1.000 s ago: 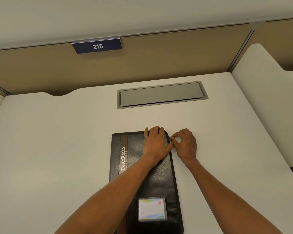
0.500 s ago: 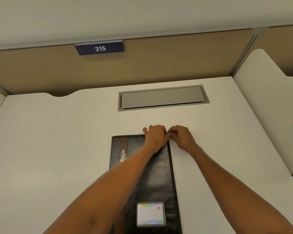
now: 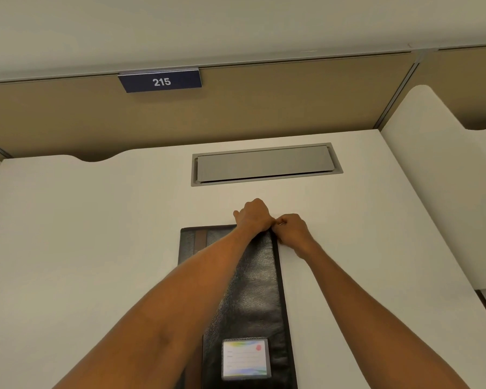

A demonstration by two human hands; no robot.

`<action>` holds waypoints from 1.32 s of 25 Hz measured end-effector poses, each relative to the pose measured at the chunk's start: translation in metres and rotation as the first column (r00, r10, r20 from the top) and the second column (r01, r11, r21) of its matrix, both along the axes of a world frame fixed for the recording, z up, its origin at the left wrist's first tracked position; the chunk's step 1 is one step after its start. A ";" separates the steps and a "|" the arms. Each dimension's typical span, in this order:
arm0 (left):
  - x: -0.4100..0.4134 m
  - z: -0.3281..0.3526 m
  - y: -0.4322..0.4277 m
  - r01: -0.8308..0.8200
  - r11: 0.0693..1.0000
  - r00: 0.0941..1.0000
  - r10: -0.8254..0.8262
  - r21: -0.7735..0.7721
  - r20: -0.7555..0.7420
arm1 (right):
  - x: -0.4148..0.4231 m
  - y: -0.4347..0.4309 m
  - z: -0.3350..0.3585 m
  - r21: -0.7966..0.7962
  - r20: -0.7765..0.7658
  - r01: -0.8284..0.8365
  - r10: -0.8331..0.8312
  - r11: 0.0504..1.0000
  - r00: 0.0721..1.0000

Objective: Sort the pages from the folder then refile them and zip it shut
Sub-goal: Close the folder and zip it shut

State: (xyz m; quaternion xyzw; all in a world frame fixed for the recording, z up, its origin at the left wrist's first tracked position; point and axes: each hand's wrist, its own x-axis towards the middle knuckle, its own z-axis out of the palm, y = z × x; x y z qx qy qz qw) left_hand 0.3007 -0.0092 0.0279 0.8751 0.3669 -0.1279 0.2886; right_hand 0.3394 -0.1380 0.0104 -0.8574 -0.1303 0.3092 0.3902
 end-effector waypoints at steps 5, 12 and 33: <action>-0.002 0.003 -0.005 0.000 0.999 1.000 -0.001 0.050 0.031 | -0.017 0.003 0.000 -0.044 0.101 0.022 -0.017 0.999 0.995; -0.021 -0.001 0.014 -0.076 0.972 0.997 0.070 0.222 0.038 | -0.021 0.001 -0.002 -0.070 0.084 0.082 -0.076 0.994 0.994; -0.067 -0.005 0.059 -0.208 0.971 0.976 0.198 0.120 0.093 | -0.037 0.079 0.014 -0.362 0.294 -0.436 0.544 0.824 0.786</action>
